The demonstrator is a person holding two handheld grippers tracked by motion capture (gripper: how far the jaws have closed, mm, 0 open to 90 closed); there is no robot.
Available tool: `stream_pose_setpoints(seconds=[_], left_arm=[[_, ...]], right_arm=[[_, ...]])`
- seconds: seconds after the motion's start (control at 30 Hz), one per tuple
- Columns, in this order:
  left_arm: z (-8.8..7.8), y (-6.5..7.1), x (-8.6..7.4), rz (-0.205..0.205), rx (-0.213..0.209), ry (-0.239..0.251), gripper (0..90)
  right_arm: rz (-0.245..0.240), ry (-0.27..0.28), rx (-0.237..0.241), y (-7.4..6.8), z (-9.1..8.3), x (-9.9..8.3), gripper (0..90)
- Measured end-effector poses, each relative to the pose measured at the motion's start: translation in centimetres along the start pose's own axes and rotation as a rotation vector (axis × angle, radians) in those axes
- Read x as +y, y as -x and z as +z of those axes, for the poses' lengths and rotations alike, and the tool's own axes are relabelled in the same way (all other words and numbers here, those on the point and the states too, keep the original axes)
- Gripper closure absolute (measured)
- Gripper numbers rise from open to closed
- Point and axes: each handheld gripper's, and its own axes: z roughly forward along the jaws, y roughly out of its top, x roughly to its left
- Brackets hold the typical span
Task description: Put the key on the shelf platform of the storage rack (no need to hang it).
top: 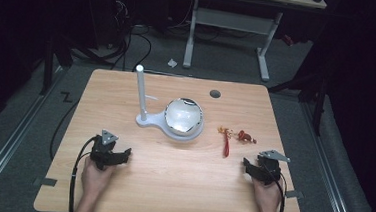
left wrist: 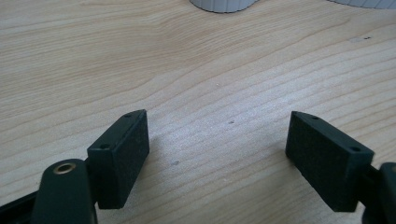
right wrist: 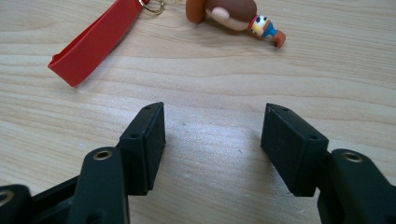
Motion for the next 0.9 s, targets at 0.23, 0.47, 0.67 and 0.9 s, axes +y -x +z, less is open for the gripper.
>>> stream_pose_setpoints(seconds=[0.23, 0.47, 0.67, 0.9], left_arm=[[-0.01, 0.00, -0.01, -0.001, 0.000, 0.000, 21.9], [-0.01, 0.00, -0.01, -0.001, 0.000, 0.000, 21.9], [-0.01, 0.00, -0.01, -0.001, 0.000, 0.000, 21.9], [-0.01, 0.00, 0.00, -0.001, 0.000, 0.000, 21.9]], right_arm=[[-0.001, -0.002, 0.002, 0.02, -0.01, 0.01, 40.3], [-0.011, -0.001, 0.013, 0.03, 0.01, 0.03, 40.2], [-0.014, 0.000, 0.018, -0.09, 0.02, 0.04, 42.1], [-0.039, -0.001, 0.022, -0.50, 0.07, 0.64, 45.4]])
